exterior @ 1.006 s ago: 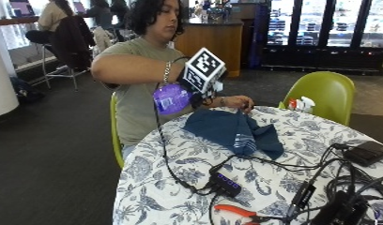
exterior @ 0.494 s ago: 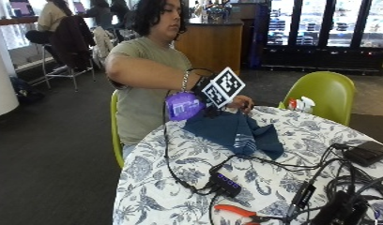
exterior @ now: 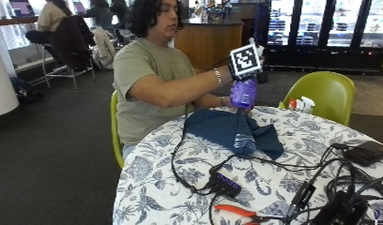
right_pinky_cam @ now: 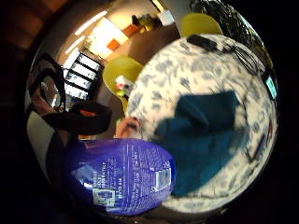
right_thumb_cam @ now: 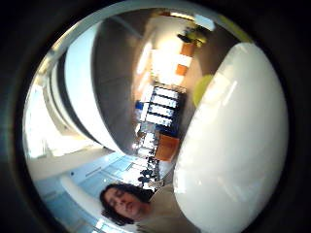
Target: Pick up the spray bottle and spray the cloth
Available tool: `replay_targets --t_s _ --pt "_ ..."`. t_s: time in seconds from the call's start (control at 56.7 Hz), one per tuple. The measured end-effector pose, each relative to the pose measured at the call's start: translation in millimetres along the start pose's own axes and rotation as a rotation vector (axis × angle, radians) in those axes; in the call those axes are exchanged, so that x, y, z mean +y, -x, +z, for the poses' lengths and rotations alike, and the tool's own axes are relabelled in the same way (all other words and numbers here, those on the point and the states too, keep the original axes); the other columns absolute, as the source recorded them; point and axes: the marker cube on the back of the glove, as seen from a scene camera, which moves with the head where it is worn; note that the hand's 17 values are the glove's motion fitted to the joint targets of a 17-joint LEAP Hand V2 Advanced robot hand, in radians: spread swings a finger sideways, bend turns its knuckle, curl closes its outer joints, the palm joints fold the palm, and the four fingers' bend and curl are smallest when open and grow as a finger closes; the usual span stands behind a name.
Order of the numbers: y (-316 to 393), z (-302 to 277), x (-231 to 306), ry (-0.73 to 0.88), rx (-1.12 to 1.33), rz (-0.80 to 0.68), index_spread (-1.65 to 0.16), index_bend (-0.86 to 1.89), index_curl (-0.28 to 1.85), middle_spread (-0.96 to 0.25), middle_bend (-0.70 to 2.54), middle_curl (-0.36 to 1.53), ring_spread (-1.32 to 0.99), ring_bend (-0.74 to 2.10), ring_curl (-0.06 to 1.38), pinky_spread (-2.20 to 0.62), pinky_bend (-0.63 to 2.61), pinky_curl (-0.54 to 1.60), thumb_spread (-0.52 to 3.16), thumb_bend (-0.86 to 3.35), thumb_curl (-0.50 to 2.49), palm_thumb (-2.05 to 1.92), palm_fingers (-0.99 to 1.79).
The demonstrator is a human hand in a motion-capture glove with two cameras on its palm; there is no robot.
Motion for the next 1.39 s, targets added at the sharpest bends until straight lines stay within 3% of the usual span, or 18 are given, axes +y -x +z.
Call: replay_targets --t_s 0.053,0.177,0.265,0.388,0.653,0.759,0.812,0.847,0.918,0.971,0.988,1.041,1.2,1.324,1.394 --pt "-13 17 -18 -0.112 -0.056 -0.053 -0.26 0.19 0.58 -0.17 0.50 0.54 -0.17 0.60 0.48 -0.22 0.45 0.43 0.40 -0.03 0.76 0.99 1.31" --pt "-50 52 -31 -0.199 -0.076 -0.120 -0.26 0.18 0.58 -0.17 0.50 0.54 -0.16 0.62 0.49 -0.22 0.46 0.43 0.39 -0.03 0.77 0.99 1.31" --pt "-75 80 -26 -0.117 -0.087 -0.123 -0.26 0.19 0.58 -0.17 0.50 0.54 -0.16 0.62 0.49 -0.22 0.46 0.43 0.39 -0.03 0.77 0.98 1.31" --pt "-87 95 -35 -0.202 -0.129 -0.133 -0.26 0.19 0.58 -0.17 0.50 0.54 -0.16 0.62 0.49 -0.23 0.47 0.43 0.38 -0.03 0.78 0.98 1.32" --pt "-90 97 -37 -0.222 -0.114 -0.150 -0.27 0.20 0.59 -0.17 0.51 0.54 -0.17 0.62 0.48 -0.25 0.46 0.42 0.36 -0.04 0.78 0.97 1.34" --pt "-101 94 -5 -0.004 -0.078 -0.131 -0.27 0.21 0.59 -0.17 0.50 0.53 -0.18 0.62 0.48 -0.26 0.47 0.42 0.35 -0.04 0.78 0.96 1.34" --pt "-92 96 -24 -0.162 -0.113 -0.090 -0.27 0.20 0.59 -0.17 0.51 0.53 -0.18 0.62 0.47 -0.26 0.47 0.42 0.35 -0.03 0.78 0.96 1.34" --pt "-90 94 -27 -0.185 -0.105 -0.062 -0.27 0.20 0.59 -0.17 0.50 0.53 -0.18 0.62 0.47 -0.26 0.47 0.42 0.35 -0.03 0.78 0.96 1.33" --pt "-99 87 -10 -0.058 0.031 0.003 -0.25 0.14 0.57 -0.13 0.49 0.53 -0.14 0.61 0.47 -0.20 0.48 0.42 0.43 -0.05 0.77 0.92 1.23" --pt "-101 78 7 0.044 0.121 0.037 -0.22 0.12 0.53 -0.10 0.52 0.52 -0.11 0.54 0.45 -0.10 0.33 0.39 0.64 -0.05 0.72 0.84 0.97" --pt "-101 74 11 0.063 0.144 0.040 -0.22 0.07 0.51 -0.07 0.45 0.50 -0.10 0.47 0.43 -0.04 0.33 0.40 0.69 -0.09 0.69 0.78 0.69" --pt "-104 55 26 0.100 0.241 0.028 -0.22 0.09 0.52 -0.04 0.42 0.50 -0.07 0.43 0.45 0.04 0.35 0.42 0.77 -0.08 0.64 0.71 0.48" --pt "-98 5 90 0.259 0.464 0.000 -0.28 0.11 0.39 0.00 0.31 0.42 -0.05 0.34 0.36 0.17 0.34 0.36 0.90 -0.05 0.54 0.61 0.38" --pt "-87 -36 152 0.459 0.707 0.016 -0.33 0.13 0.35 0.00 0.25 0.40 -0.05 0.34 0.35 0.21 0.32 0.35 0.95 -0.04 0.48 0.56 0.33" --pt "-77 -56 184 0.494 0.819 -0.010 -0.36 0.12 0.33 -0.01 0.22 0.38 -0.06 0.34 0.35 0.21 0.31 0.35 0.97 -0.04 0.45 0.54 0.27"
